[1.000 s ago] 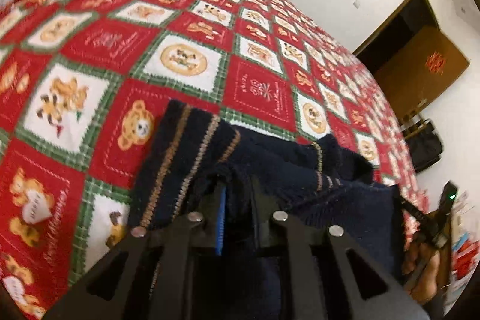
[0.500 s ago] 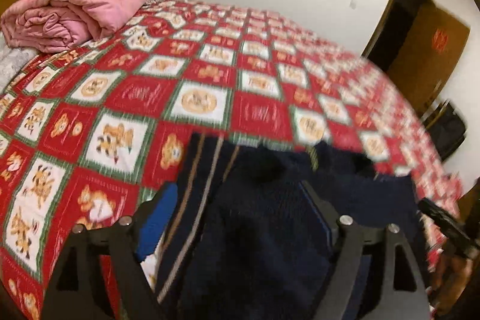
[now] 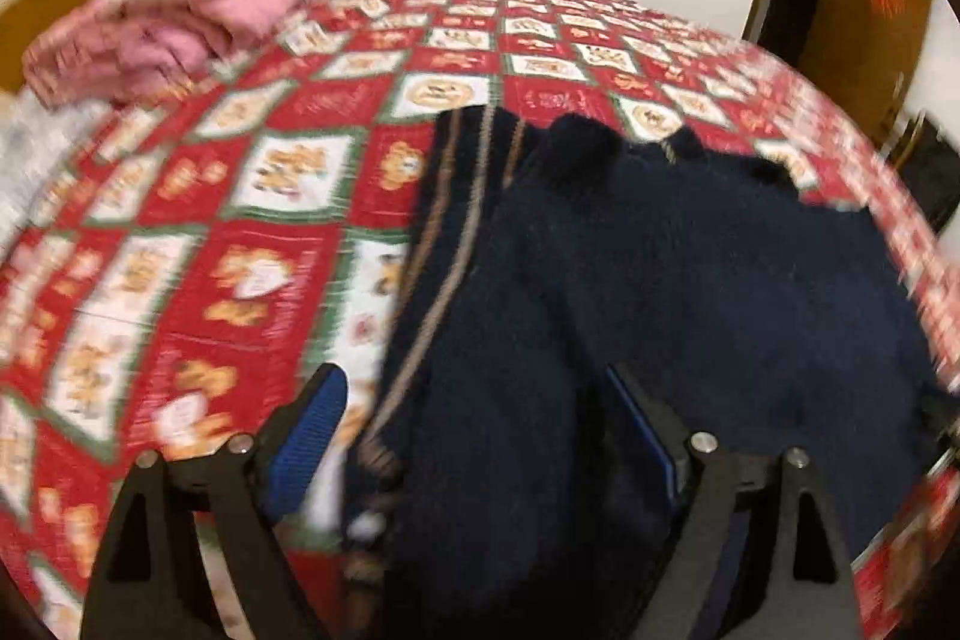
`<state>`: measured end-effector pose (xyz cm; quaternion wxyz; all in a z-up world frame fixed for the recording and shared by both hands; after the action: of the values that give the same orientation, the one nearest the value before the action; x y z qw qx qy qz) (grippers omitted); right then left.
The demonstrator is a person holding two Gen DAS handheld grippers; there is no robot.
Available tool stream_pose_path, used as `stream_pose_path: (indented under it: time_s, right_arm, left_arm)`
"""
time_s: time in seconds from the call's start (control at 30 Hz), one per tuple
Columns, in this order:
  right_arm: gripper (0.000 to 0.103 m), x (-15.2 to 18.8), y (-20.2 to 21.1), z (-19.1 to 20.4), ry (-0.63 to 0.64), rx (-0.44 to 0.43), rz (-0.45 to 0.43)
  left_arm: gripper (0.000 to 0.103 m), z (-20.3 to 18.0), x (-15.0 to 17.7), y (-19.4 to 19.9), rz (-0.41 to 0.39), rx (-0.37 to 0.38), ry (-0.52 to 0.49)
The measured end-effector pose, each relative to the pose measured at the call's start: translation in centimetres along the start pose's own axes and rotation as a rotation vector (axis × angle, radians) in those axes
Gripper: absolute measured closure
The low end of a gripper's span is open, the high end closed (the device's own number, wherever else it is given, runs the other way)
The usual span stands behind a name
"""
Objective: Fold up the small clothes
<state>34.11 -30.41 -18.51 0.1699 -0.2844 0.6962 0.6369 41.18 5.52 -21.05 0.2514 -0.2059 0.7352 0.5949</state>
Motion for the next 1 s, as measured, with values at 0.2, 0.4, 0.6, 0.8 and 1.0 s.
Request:
stream_pose_path:
  time_s: [0.2, 0.4, 0.6, 0.8, 1.0]
  right_arm:
    - [0.054, 2.5, 0.2, -2.6, -0.054, 0.044, 0.039]
    - [0.054, 3.4, 0.4, -2.0, -0.031, 0.08, 0.055]
    - [0.053, 2.7, 2.9, -1.2, -0.039, 0.127, 0.021]
    - [0.053, 3.3, 1.4, 0.2, 0.017, 0.177, 0.091]
    - [0.053, 1.4, 3.3, 2.7, 0.013, 0.149, 0.029]
  left_arm:
    - [0.014, 2.7, 2.3, 0.1, 0.045, 0.043, 0.139]
    - [0.013, 2.6, 3.5, 0.6, 0.034, 0.032, 0.131]
    - [0.01, 2.8, 3.9, 0.7, 0.036, 0.039, 0.122]
    - [0.009, 3.0, 4.2, 1.1, 0.045, 0.051, 0.114]
    - [0.009, 3.3, 4.8, 1.5, 0.04, 0.077, 0.111]
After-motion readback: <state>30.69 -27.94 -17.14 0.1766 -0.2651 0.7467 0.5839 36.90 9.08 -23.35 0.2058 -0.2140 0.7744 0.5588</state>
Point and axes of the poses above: each gripper's, at about its wrist camera, not at the fingertips, and y roughly against the way its jaws point, z to its left, x to its underside, the point moved 2 cm from there along -y, roughly the way its jaws point, and after that the axes turned 12 degrees about x, right-handed, at the moved point
